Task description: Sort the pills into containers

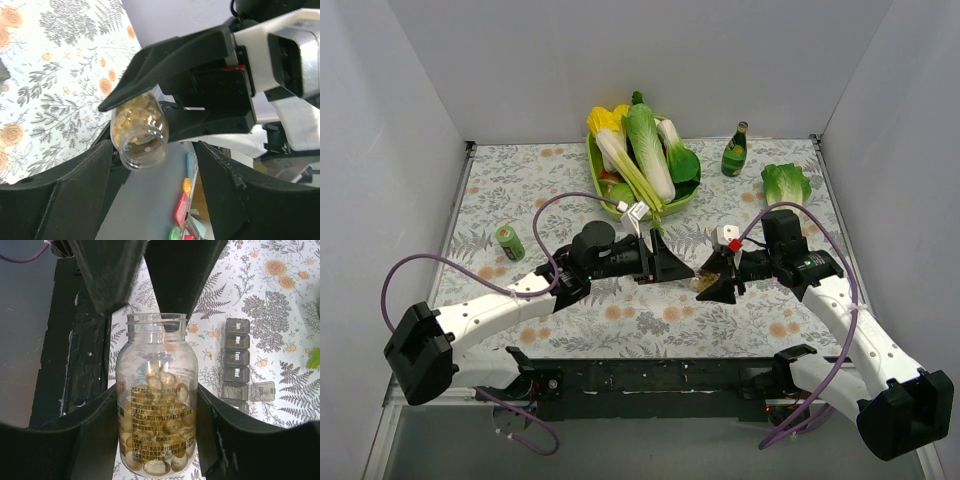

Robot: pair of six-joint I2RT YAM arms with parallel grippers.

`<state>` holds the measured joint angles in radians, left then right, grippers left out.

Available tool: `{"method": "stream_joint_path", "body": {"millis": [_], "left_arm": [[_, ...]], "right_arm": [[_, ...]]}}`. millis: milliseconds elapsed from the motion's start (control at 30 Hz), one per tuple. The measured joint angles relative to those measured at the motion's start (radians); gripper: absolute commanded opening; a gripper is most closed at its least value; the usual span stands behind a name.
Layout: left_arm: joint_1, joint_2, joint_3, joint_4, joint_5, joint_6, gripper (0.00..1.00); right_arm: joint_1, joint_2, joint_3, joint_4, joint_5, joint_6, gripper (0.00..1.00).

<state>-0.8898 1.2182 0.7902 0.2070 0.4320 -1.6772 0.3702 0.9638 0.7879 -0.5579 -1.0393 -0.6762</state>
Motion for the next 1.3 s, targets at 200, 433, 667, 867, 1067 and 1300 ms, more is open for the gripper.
{"method": "stream_joint_path", "body": {"millis": [200,433,667,867,1067,1300], "left_arm": [[-0.015,0.039,0.062,-0.109,-0.052,0.024,0.62],[-0.027,0.071,0.103,-0.18,-0.064,0.032,0.51],[-0.041,0.077,0.143,-0.245,-0.093,0.039,0.1],[-0.042,0.077,0.148,-0.261,-0.096,0.016,0.0],[-0.043,0.063,0.132,-0.254,-0.104,-0.045,0.0],[-0.045,0.044,0.114,-0.244,-0.112,-0.099,0.0]], "right_arm": [[0.0,0.0,0.0,0.0,0.0,0.001,0.01],[0.0,0.0,-0.001,0.0,0.001,0.007,0.01],[-0.003,0.001,-0.002,-0.002,0.017,0.013,0.02],[-0.002,0.0,-0.005,-0.005,0.018,0.023,0.2],[-0.003,0.0,-0.007,0.002,0.003,0.055,0.5],[-0.008,0.0,-0.007,0.015,-0.023,0.095,0.68]]}}
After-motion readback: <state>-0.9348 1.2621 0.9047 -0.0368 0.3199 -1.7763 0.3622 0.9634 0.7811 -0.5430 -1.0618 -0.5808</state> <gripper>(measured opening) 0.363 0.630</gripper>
